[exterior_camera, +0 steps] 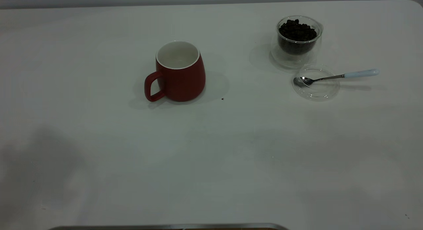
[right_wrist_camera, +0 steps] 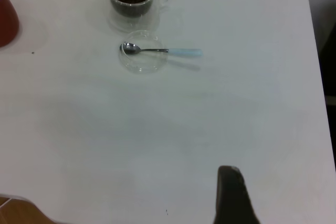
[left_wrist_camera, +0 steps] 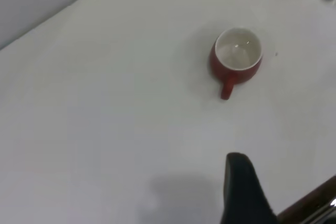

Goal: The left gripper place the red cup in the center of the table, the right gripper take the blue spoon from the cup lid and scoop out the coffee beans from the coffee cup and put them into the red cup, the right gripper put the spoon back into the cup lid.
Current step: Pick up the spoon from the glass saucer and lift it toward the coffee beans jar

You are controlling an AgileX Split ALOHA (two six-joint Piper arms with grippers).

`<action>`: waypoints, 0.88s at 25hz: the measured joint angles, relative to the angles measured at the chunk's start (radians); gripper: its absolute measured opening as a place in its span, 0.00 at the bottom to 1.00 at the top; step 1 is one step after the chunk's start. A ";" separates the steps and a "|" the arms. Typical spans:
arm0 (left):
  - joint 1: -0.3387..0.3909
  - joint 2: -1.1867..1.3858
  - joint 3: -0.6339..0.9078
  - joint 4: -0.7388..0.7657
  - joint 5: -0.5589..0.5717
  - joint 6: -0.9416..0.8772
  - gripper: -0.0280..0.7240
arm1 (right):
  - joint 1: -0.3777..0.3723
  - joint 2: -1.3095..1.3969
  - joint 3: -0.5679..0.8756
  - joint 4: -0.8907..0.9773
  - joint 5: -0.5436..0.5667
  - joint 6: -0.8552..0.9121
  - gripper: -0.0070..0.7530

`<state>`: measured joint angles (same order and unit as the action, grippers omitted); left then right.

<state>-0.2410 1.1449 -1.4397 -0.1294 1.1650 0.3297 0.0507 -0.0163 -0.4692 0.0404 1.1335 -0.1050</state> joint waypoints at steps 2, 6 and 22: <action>0.000 -0.090 0.064 0.000 0.000 -0.044 0.67 | 0.000 0.000 0.000 0.000 0.000 0.000 0.66; 0.000 -0.244 0.251 0.006 0.000 -0.116 0.67 | 0.000 0.000 0.000 -0.001 0.000 0.000 0.66; 0.000 -0.737 0.952 0.049 -0.052 -0.242 0.67 | 0.000 0.000 0.000 -0.001 0.000 0.000 0.66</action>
<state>-0.2410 0.4079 -0.4878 -0.0806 1.1133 0.0878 0.0507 -0.0163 -0.4692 0.0395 1.1335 -0.1050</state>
